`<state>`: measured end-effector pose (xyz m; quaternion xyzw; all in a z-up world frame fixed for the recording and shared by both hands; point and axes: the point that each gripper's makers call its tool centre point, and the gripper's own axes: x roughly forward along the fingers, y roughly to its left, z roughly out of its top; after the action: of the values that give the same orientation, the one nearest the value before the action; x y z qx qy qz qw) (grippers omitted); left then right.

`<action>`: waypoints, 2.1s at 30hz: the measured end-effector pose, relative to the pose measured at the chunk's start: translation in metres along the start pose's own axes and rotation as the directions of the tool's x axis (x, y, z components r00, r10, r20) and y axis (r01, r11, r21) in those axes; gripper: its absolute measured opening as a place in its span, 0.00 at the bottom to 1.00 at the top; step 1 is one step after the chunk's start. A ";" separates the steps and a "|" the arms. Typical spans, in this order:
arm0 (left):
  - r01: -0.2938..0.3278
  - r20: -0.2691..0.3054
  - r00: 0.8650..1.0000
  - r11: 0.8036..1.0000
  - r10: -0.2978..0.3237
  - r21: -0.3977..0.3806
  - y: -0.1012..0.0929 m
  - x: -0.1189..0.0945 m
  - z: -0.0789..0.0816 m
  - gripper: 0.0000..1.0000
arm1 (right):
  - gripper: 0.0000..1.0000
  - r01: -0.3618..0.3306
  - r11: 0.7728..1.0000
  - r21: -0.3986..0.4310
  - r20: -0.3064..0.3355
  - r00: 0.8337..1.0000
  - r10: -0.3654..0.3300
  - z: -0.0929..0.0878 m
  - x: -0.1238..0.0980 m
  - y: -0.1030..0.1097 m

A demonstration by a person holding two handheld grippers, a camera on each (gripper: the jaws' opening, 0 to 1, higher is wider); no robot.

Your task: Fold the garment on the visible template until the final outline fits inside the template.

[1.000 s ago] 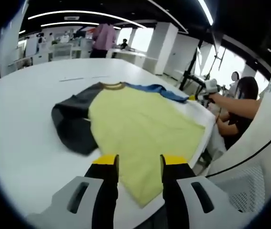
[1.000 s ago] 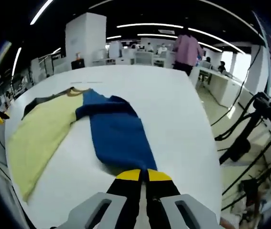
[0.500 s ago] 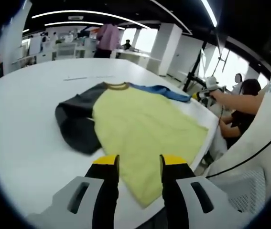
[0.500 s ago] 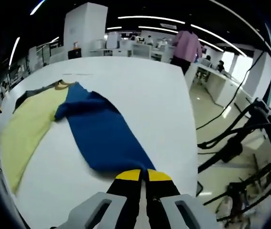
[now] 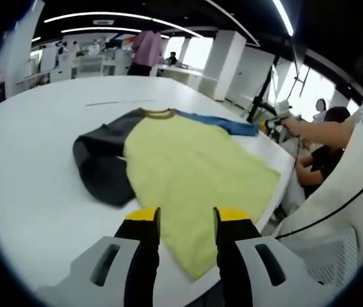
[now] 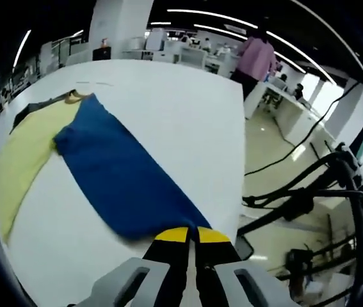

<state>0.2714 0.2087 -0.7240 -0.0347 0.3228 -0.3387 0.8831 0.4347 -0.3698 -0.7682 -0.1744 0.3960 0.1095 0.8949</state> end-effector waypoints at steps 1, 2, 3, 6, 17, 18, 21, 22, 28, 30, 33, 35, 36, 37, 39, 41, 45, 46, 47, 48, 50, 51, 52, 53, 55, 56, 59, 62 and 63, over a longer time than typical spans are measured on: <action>-0.001 -0.003 1.000 1.000 0.001 0.001 0.000 0.001 0.000 0.30 | 0.00 0.005 1.000 -0.002 0.004 1.000 -0.005 0.001 -0.001 -0.002; 0.000 -0.003 1.000 1.000 0.000 0.001 0.001 0.001 0.000 0.30 | 0.00 0.006 1.000 -0.002 0.003 1.000 -0.006 0.002 -0.001 -0.004; 0.000 -0.003 1.000 1.000 0.000 0.000 0.001 0.001 0.000 0.30 | 0.00 0.007 1.000 -0.001 0.001 1.000 -0.007 0.002 -0.001 -0.005; 0.000 -0.004 1.000 1.000 0.000 -0.005 0.002 0.003 0.000 0.30 | 0.00 0.011 1.000 0.002 -0.005 1.000 -0.011 0.002 0.000 -0.010; 0.007 -0.019 1.000 1.000 -0.007 -0.003 0.002 0.008 0.000 0.30 | 0.04 0.021 1.000 -0.005 -0.052 0.998 -0.021 -0.007 0.005 -0.015; 0.008 -0.020 1.000 1.000 -0.008 -0.002 0.002 0.009 0.001 0.30 | 0.05 0.025 1.000 -0.001 -0.054 0.998 -0.025 -0.008 0.005 -0.017; 0.011 -0.023 1.000 1.000 -0.011 0.003 0.002 0.009 0.001 0.30 | 0.10 0.030 0.999 0.039 -0.034 0.999 -0.028 -0.007 0.001 -0.020; 0.011 -0.024 1.000 1.000 -0.011 0.004 0.002 0.009 0.001 0.30 | 0.11 0.033 0.999 0.043 -0.030 0.999 -0.032 -0.007 0.001 -0.021; 0.016 -0.029 0.999 1.000 -0.015 0.011 0.001 0.009 0.001 0.29 | 0.16 0.019 0.986 0.165 0.052 0.998 -0.028 0.004 -0.006 -0.019; 0.018 -0.029 0.999 1.000 -0.018 0.012 0.001 0.009 0.001 0.29 | 0.17 0.001 0.978 0.210 0.076 0.997 -0.018 0.006 -0.007 -0.016; 0.022 -0.033 0.999 1.000 -0.021 0.017 -0.001 0.010 0.001 0.29 | 0.17 -0.008 0.974 0.228 0.084 0.996 -0.011 0.006 -0.007 -0.013; 0.025 -0.035 0.999 0.999 -0.024 0.021 -0.002 0.011 0.001 0.29 | 0.19 -0.023 0.967 0.254 0.087 0.996 0.001 0.005 -0.006 -0.007; 0.025 -0.036 0.999 0.999 -0.024 0.021 -0.002 0.011 0.001 0.29 | 0.20 -0.032 0.962 0.270 0.090 0.996 0.008 0.005 -0.005 -0.004; 0.026 -0.037 0.999 0.999 -0.025 0.022 -0.003 0.011 0.001 0.29 | 0.21 -0.037 0.956 0.291 0.095 0.995 0.010 0.004 -0.005 -0.001; 0.027 -0.036 0.999 0.999 -0.026 0.023 -0.003 0.011 0.001 0.29 | 0.23 -0.046 0.944 0.327 0.101 0.995 0.014 0.003 -0.003 0.002; 0.025 -0.036 0.999 0.999 -0.025 0.023 -0.003 0.010 0.001 0.29 | 0.25 -0.052 0.937 0.346 0.097 0.995 0.019 0.001 -0.002 0.004; 0.022 -0.038 0.999 1.000 -0.021 0.020 -0.002 0.008 -0.001 0.29 | 0.28 -0.056 0.925 0.375 0.080 0.996 0.027 -0.006 0.002 0.009; 0.021 -0.039 0.999 1.000 -0.020 0.019 -0.002 0.008 -0.002 0.29 | 0.28 -0.054 0.924 0.380 0.073 0.997 0.029 -0.008 0.002 0.010; 0.020 -0.039 0.999 1.000 -0.019 0.018 -0.002 0.008 -0.003 0.29 | 0.28 -0.053 0.923 0.382 0.066 0.997 0.030 -0.010 0.003 0.011; 0.019 -0.040 0.999 1.000 -0.018 0.016 -0.002 0.007 -0.004 0.29 | 0.28 -0.058 0.918 0.393 0.058 0.998 0.038 -0.013 0.005 0.014; 0.017 -0.041 0.999 1.000 -0.016 0.013 -0.002 0.007 -0.005 0.29 | 0.27 -0.057 0.914 0.401 0.047 0.998 0.041 -0.016 0.007 0.016; 0.017 -0.042 0.999 1.000 -0.016 0.012 -0.002 0.007 -0.006 0.29 | 0.26 -0.055 0.914 0.402 0.040 0.998 0.042 -0.018 0.008 0.017; 0.016 -0.043 0.999 1.000 -0.016 0.011 -0.002 0.007 -0.006 0.29 | 0.25 -0.056 0.915 0.401 0.039 0.998 0.044 -0.019 0.009 0.018; 0.016 -0.043 0.999 1.000 -0.016 0.011 -0.002 0.007 -0.006 0.29 | 0.24 -0.057 0.916 0.398 0.037 0.998 0.046 -0.019 0.009 0.019; 0.018 -0.043 0.999 1.000 -0.017 0.011 -0.002 0.007 -0.006 0.29 | 0.21 -0.056 0.925 0.375 0.026 0.998 0.050 -0.020 0.010 0.021; 0.019 -0.043 0.999 1.000 -0.018 0.012 -0.003 0.007 -0.006 0.29 | 0.20 -0.056 0.929 0.366 0.025 0.998 0.051 -0.020 0.010 0.023; 0.018 -0.046 0.999 1.000 -0.018 0.010 -0.003 0.008 -0.008 0.29 | 0.16 -0.057 0.936 0.347 0.024 0.998 0.052 -0.018 0.011 0.024; 0.018 -0.050 0.999 1.000 -0.018 0.009 -0.003 0.008 -0.009 0.28 | 0.10 -0.066 0.946 0.318 0.025 0.998 0.061 -0.016 0.013 0.027; 0.019 -0.052 0.998 1.000 -0.018 0.010 -0.003 0.008 -0.009 0.28 | 0.07 -0.068 0.947 0.313 0.025 0.998 0.063 -0.016 0.013 0.028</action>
<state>0.2688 0.2025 -0.7351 -0.0242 0.3434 -0.3493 0.8715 0.4234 -0.3497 -0.7938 -0.0158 0.4073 0.0761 0.9100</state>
